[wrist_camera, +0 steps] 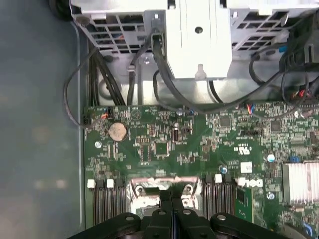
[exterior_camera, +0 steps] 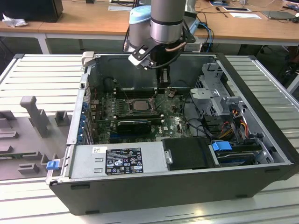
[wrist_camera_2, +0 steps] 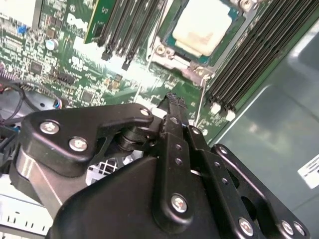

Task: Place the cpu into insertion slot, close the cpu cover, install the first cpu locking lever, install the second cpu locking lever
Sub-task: 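Close the cpu cover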

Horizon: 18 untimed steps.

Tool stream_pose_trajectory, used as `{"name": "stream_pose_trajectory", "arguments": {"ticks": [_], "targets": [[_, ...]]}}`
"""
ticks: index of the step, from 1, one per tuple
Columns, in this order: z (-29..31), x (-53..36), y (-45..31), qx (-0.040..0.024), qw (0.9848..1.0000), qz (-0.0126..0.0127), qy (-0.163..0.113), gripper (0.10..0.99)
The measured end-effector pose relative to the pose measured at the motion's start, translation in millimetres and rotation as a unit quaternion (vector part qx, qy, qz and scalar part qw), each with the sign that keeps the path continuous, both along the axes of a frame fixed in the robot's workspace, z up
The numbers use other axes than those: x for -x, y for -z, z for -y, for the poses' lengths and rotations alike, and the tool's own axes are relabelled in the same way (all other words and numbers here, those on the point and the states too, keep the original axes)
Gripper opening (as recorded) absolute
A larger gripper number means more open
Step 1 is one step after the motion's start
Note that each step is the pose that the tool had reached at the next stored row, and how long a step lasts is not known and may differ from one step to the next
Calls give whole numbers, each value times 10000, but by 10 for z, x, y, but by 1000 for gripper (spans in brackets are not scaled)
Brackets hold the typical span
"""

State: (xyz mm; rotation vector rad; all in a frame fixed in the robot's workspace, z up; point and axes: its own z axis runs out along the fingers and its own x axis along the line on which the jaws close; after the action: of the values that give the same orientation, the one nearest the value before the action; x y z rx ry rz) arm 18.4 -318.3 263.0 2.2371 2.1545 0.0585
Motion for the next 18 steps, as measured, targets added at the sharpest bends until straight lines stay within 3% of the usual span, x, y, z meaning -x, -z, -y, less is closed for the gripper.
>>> {"name": "stream_pose_trajectory", "arguments": {"ticks": [12, 18], "targets": [[0, -140, -31, -1, 10000, 0, 1, 106], [0, -309, -31, 0, 10000, -41, 0, 106]]}}
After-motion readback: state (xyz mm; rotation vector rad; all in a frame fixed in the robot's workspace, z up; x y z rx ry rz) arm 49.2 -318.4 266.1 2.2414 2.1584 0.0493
